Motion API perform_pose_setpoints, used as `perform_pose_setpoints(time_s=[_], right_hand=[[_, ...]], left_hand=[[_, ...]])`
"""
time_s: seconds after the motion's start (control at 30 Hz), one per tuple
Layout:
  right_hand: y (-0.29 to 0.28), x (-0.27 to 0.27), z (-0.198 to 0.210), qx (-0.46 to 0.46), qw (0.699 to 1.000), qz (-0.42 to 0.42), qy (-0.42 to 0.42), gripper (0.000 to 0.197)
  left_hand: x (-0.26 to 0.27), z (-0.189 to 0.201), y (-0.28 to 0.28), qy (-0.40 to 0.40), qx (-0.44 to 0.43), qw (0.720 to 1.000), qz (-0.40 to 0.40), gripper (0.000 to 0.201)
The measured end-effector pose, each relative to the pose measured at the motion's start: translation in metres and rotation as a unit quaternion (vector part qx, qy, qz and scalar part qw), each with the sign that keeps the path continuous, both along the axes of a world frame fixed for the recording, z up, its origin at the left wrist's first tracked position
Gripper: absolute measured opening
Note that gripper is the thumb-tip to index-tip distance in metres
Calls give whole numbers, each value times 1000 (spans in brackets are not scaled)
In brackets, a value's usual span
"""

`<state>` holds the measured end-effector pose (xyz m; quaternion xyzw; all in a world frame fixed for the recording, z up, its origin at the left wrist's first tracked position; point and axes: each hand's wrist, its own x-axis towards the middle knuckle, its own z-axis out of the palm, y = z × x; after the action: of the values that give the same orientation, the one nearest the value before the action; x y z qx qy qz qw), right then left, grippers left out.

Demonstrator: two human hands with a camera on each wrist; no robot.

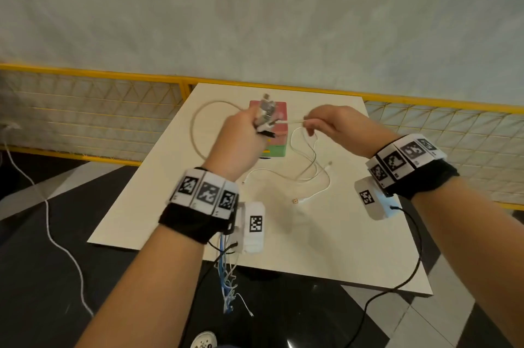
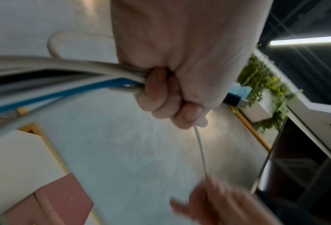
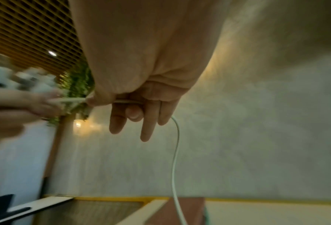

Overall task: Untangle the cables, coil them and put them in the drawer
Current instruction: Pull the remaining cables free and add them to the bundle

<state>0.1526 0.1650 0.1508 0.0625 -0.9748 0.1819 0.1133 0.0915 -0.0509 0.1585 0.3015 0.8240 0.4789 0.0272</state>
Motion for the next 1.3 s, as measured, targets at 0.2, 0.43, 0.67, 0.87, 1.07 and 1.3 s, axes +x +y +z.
perform_pose_setpoints(time_s=[0.2,0.43,0.67,0.87,1.07,1.3], right_hand=[[29,9,-2,-7,996,-75,-37,35],[-2,-16,26,57,995,35,68,33],[6,1,27,-39,998,-32,33,33],[1,7,15,-107,990,-66,-61,46],[-36,37,-4,40,992,-55,-107,31],[-64,68,-91,-98,974,-7,-204,37]], left_hand=[[-19,0,-26,-24,75,992,100,25],[6,7,18,-49,0,997,-67,10],[10,18,5,-40,141,989,14,36],[25,30,-12,-37,218,975,19,44],[21,34,-34,-42,281,959,16,38],[17,27,-48,-58,302,952,-3,42]])
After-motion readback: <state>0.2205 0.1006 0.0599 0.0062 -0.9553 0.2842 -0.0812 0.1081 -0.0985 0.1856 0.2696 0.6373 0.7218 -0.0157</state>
